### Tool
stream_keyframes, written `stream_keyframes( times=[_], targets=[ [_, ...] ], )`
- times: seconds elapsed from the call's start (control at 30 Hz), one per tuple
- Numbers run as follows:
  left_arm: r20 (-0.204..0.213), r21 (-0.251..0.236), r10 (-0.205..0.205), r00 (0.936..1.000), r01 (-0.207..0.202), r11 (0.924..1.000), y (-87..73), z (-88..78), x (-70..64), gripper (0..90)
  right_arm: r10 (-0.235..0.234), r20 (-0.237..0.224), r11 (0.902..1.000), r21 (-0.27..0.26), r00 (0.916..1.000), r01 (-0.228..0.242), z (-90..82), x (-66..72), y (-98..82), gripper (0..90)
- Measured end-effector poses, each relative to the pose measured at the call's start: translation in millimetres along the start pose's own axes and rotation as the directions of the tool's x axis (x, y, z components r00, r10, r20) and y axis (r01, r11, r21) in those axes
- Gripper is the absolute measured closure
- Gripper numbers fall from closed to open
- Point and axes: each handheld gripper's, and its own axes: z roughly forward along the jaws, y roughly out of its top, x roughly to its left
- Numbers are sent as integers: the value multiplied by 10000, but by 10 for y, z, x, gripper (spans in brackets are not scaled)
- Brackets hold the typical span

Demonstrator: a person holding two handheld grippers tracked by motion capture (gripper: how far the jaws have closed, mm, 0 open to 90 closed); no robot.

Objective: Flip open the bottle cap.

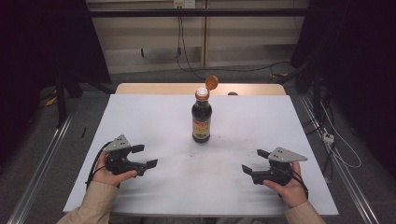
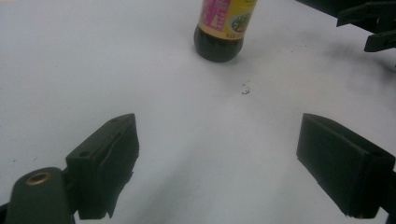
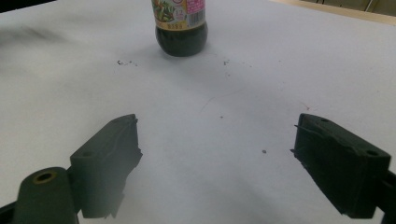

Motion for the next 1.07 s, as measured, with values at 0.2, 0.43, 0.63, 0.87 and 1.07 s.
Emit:
stream_keyframes(
  times=[0.2,0.43,0.63,0.87,1.07],
  targets=[
    [-94,-54,-96,9999,95,9999,-58,-72,16,127,-7,69,10000,-21,10000,7,-45,-5,-23,140],
    [-194,-73,-102,9998,101,9999,-117,-137,21,126,21,174,10000,-41,9998,-20,-93,-4,-45,140],
    [-272,-105,-135,9995,133,9999,-149,-177,26,126,45,241,10000,-56,9997,-44,-138,-16,-66,140],
    [-290,-143,-160,9995,156,9998,-164,-192,28,123,46,277,10000,-61,9996,-45,-147,-12,-77,139],
    [-265,-37,-97,9996,96,9999,-164,-170,22,123,50,373,9999,111,9993,-54,-126,-16,-103,134]
  ],
)
